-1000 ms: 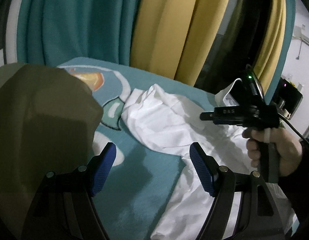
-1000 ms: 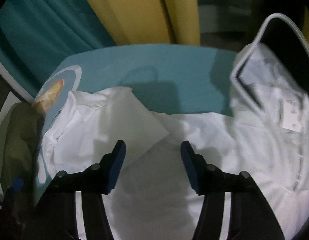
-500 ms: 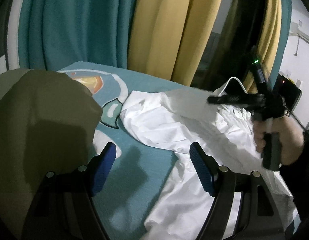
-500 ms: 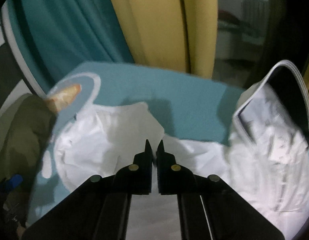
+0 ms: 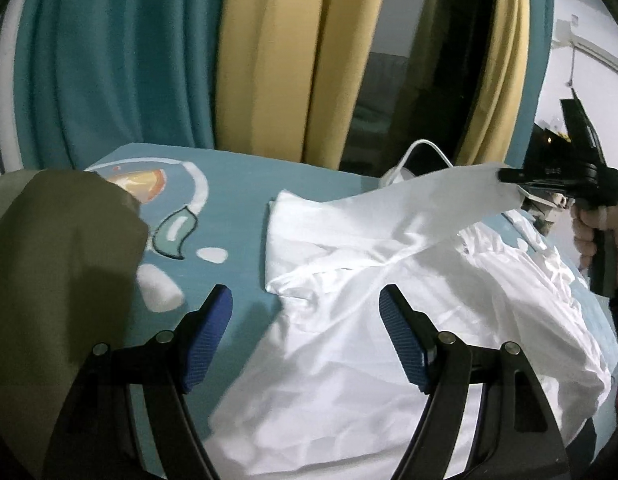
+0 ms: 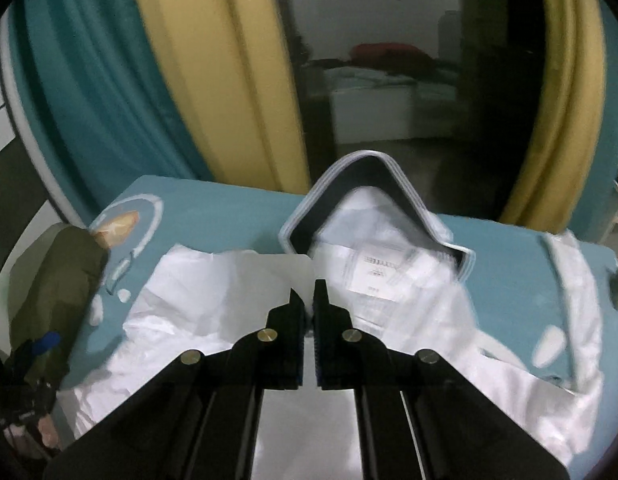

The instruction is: Fold large clothes

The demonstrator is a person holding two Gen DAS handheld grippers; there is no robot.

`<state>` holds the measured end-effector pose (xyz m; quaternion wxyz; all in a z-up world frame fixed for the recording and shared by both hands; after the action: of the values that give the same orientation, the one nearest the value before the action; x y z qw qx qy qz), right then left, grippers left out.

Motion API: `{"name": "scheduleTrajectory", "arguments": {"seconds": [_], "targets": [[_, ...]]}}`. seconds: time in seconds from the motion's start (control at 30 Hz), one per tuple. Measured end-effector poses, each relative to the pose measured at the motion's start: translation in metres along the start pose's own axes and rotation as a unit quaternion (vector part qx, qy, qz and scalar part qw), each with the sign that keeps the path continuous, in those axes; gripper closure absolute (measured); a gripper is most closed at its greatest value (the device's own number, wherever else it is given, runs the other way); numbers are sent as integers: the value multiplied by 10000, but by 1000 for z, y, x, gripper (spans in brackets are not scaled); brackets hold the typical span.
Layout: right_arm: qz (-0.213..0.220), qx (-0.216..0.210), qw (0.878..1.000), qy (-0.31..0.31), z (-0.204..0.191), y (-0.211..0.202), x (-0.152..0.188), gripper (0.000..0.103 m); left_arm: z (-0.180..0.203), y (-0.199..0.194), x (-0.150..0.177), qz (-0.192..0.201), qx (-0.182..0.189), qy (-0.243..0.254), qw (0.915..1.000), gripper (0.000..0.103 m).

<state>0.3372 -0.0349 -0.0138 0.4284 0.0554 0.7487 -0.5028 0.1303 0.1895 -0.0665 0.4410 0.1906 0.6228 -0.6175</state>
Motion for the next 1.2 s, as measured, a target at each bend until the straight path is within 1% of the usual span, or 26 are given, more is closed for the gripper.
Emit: {"name": "scheduleTrajectory", "arguments": {"seconds": [0.2, 0.4, 0.53, 0.73, 0.87, 0.9, 0.97, 1.03, 1.1, 1.2], "targets": [[-115, 281, 9991, 282, 59, -22, 31, 99, 35, 5, -2, -68, 80, 268, 9996, 24], [-269, 366, 9973, 584, 103, -28, 65, 99, 63, 15, -1, -173, 120, 484, 9986, 24], [-412, 369, 9952, 810, 128, -23, 86, 99, 73, 24, 0, -286, 128, 581, 9978, 24], [-467, 447, 9925, 1041, 158, -22, 105, 99, 85, 32, -4, -323, 76, 730, 9968, 24], [-734, 605, 9885, 1178, 177, -12, 118, 98, 89, 41, -7, -386, 83, 741, 9965, 24], [-766, 596, 9880, 1202, 180, -11, 121, 96, 89, 43, -7, -409, 91, 737, 9964, 24], [-721, 538, 9883, 1230, 187, -14, 122, 88, 90, 48, -9, -444, 74, 752, 9962, 24], [-593, 541, 9883, 1293, 198, -22, 118, 69, 89, 52, -12, -459, 39, 779, 9959, 24], [-400, 605, 9875, 1398, 214, -34, 110, 61, 88, 54, -16, -455, -6, 794, 9958, 24], [-203, 862, 9842, 1535, 246, -46, 100, 60, 86, 58, -20, -440, -69, 804, 9958, 24]]}}
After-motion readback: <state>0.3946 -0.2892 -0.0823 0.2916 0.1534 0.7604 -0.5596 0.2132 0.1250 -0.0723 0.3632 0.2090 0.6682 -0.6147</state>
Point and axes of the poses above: each gripper's, at about its wrist camera, not at the fingertips, and y roughly the way its jaws point, z to its right, x to its underside, the point moved 4 cm from there along y, roughly the way its jaws point, and after that the axes turned 2 degrees about -z, right-handed, at the moved point
